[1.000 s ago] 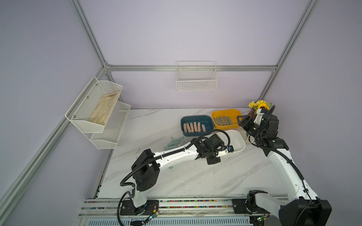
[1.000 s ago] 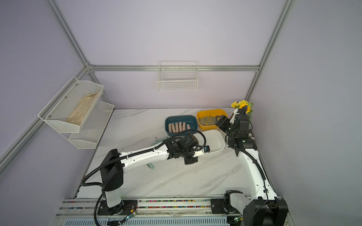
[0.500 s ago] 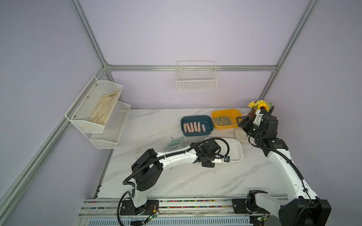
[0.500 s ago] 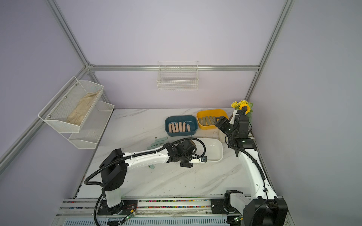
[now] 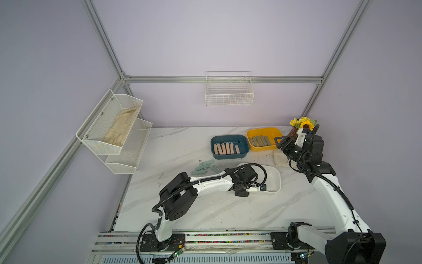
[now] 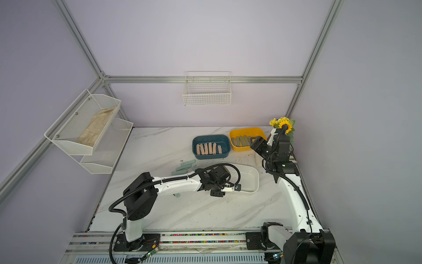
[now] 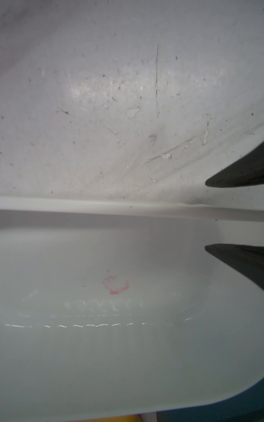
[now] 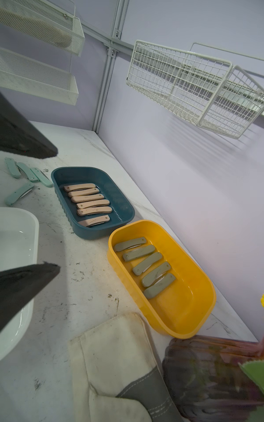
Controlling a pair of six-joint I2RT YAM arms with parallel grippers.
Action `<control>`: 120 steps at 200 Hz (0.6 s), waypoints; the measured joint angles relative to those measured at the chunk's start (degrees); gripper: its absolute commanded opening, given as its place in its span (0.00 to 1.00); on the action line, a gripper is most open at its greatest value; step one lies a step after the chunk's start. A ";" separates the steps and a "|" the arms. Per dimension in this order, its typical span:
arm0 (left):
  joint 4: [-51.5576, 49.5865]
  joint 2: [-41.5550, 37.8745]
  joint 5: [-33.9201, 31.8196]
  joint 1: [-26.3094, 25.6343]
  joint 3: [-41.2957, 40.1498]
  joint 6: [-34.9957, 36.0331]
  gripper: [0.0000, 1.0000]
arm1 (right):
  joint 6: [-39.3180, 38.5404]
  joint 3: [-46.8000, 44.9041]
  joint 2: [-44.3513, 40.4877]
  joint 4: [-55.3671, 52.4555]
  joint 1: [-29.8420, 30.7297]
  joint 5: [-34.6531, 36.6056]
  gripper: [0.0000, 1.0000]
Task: Place the fruit knives into the storage box by color
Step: Place the storage box at the center of the board.
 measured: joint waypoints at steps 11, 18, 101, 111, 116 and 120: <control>-0.02 -0.13 -0.55 0.00 0.04 -0.50 0.42 | -0.02 0.00 0.00 0.00 0.00 -0.07 0.75; 0.13 -0.28 -0.94 0.00 0.07 -0.85 0.42 | -0.04 0.00 0.00 0.02 0.00 -0.11 0.75; 12.37 -21.57 -6.69 2.21 -8.11 -8.39 0.54 | -1.31 0.17 5.60 2.32 0.00 -4.76 0.74; 14.80 -24.79 -7.74 3.37 -10.78 -10.01 0.58 | -1.62 0.17 7.15 2.64 0.15 -5.75 0.74; 15.80 -26.16 -8.35 3.98 -12.11 -11.13 0.62 | -1.73 0.17 7.78 2.75 0.46 -6.12 0.74; 16.79 -27.26 -8.87 4.57 -13.31 -11.80 0.65 | -1.86 0.17 8.31 2.84 0.68 -6.21 0.73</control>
